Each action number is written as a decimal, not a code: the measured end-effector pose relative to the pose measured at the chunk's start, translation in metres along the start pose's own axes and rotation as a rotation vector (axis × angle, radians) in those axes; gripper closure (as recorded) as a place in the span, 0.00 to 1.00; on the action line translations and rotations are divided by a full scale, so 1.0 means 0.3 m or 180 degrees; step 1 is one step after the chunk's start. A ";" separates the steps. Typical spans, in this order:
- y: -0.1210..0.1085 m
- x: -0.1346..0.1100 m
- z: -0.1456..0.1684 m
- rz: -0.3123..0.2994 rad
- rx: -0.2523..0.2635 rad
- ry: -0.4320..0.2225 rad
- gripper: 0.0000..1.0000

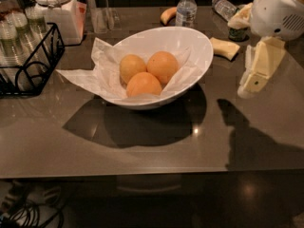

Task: Pick orange from white bowl

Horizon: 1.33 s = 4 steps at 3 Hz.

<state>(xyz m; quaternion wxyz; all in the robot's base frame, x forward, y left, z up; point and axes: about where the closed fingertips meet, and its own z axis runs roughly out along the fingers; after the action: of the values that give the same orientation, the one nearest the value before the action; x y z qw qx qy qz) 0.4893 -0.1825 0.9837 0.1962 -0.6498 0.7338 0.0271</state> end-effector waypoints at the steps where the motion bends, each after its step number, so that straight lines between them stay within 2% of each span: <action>1: -0.123 -0.134 0.064 -0.0266 -0.0167 -0.0257 0.00; 2: -0.225 -0.262 0.138 -0.0433 -0.0293 -0.0436 0.00; 3: -0.252 -0.281 0.133 -0.0437 -0.0197 -0.0486 0.00; 4: -0.262 -0.295 0.158 -0.0424 -0.0189 -0.0574 0.00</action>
Offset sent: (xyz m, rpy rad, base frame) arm 0.1159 0.1141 0.0007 0.1375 0.0951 0.2893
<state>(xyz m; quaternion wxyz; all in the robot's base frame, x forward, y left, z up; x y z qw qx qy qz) 0.5840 -0.0973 0.9855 0.2435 -0.6976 0.6673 0.0941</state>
